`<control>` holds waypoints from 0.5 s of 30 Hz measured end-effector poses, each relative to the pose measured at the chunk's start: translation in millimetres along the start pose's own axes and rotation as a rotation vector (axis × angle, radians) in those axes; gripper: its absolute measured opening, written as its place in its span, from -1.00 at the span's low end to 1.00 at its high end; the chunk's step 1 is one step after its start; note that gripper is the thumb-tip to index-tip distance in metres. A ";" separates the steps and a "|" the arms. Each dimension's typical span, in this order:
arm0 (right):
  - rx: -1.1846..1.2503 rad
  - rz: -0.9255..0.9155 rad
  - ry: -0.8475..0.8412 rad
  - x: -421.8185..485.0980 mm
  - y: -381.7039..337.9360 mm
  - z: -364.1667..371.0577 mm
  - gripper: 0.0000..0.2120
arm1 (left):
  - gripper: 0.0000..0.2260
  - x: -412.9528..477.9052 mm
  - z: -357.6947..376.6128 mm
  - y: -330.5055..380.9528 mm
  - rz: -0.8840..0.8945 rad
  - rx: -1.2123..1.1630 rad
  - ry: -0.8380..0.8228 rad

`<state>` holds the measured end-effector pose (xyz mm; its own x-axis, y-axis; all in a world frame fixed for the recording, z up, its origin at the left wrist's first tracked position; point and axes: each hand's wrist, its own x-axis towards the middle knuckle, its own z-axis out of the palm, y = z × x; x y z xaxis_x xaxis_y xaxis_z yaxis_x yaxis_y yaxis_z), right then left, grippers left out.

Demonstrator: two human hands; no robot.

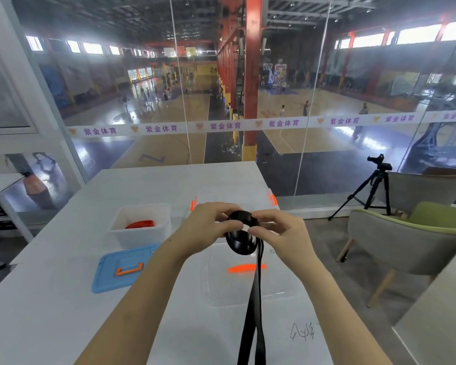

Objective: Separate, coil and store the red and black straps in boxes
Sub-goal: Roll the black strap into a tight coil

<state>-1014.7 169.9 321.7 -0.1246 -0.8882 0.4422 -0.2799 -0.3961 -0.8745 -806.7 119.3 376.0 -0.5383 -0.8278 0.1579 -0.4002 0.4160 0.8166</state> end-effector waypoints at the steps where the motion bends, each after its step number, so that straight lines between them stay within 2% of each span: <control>1: 0.070 0.043 0.010 -1.5 -0.2 0.5 -0.75 | -0.83 -0.6 1.2 1.3 0.010 -0.014 0.018; 5: 0.225 0.131 0.039 -12.5 4.5 1.6 -0.73 | -0.83 -1.5 3.8 -1.1 0.010 -0.116 0.119; 10: 0.218 0.175 0.031 -16.5 4.0 5.4 -0.77 | -0.79 -2.2 8.7 1.0 -0.006 -0.297 0.223; 15: 0.152 0.120 0.090 -12.5 0.6 2.3 -0.75 | -0.81 -3.1 2.5 -0.8 -0.036 -0.292 0.152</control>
<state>-1011.0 180.2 315.2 -0.2349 -0.9094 0.3432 -0.1118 -0.3254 -0.9389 -806.5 122.5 373.5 -0.4020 -0.8960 0.1888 -0.1758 0.2779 0.9444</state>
